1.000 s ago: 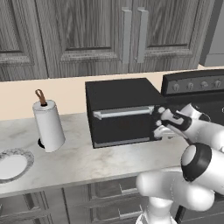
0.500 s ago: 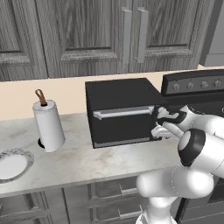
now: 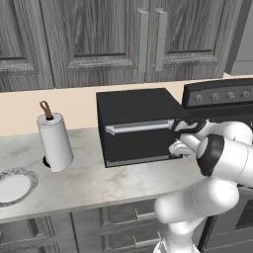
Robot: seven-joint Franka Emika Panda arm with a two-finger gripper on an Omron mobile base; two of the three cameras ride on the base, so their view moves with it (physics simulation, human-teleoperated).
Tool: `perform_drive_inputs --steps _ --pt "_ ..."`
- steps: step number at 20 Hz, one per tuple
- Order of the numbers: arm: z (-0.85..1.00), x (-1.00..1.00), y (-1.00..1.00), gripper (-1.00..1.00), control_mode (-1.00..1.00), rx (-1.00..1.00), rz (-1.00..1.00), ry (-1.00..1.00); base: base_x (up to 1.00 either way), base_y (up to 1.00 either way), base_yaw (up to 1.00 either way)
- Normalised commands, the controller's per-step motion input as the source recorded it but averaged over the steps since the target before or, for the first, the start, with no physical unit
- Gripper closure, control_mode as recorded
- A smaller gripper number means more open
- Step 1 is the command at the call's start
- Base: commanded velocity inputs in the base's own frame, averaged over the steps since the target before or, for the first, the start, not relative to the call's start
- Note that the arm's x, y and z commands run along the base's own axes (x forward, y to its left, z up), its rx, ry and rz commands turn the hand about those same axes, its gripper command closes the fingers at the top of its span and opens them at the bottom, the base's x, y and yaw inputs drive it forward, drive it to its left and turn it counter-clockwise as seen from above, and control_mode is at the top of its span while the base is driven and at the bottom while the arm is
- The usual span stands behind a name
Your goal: Pick up the bagel from the plate, place it on the toaster oven rack, close the door, and set the timer.
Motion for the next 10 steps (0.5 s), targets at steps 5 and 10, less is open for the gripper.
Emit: perform_drive_inputs --steps 5,10 --pt "-0.15 0.14 -0.02 -1.0 -1.0 0.01 0.0 0.0 0.0 0.0 0.0" --pt "-0.14 0.15 -0.01 1.0 -1.0 0.01 0.0 0.0 0.0 0.0 0.0"
